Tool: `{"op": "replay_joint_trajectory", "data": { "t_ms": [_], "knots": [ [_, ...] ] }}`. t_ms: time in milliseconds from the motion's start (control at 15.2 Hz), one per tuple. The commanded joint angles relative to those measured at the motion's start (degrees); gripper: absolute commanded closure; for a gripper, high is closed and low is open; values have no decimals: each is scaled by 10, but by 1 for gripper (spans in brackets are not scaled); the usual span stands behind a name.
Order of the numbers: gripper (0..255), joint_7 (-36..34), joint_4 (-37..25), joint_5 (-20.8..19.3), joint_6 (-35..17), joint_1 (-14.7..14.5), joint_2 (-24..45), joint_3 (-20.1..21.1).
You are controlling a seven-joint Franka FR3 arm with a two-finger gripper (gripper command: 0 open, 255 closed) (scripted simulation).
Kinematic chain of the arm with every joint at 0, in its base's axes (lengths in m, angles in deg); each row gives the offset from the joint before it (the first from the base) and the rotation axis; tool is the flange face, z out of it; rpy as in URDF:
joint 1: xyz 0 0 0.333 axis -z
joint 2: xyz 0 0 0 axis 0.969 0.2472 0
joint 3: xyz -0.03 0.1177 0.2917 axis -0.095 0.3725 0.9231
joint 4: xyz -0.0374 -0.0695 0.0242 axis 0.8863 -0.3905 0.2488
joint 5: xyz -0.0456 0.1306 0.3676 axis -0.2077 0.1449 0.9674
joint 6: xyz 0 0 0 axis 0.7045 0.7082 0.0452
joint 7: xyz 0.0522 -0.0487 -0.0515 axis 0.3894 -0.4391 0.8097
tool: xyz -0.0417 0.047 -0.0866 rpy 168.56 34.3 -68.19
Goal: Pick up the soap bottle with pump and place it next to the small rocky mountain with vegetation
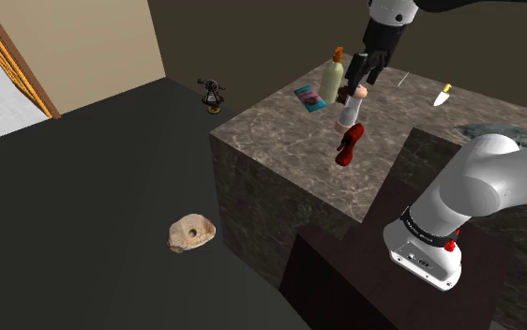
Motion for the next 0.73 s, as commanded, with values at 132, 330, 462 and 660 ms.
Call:
{"op": "replay_joint_trajectory", "data": {
  "t_ms": [132, 330, 462, 660],
  "knots": [
    [0, 13, -16, -12, -19, 11, 34, -16],
    [0, 32, -46, -27, -44, 26, 86, -38],
    [0, 44, -68, -34, -59, 34, 122, -52],
    [0, 62, -106, -43, -78, 45, 176, -73]
  ]
}}
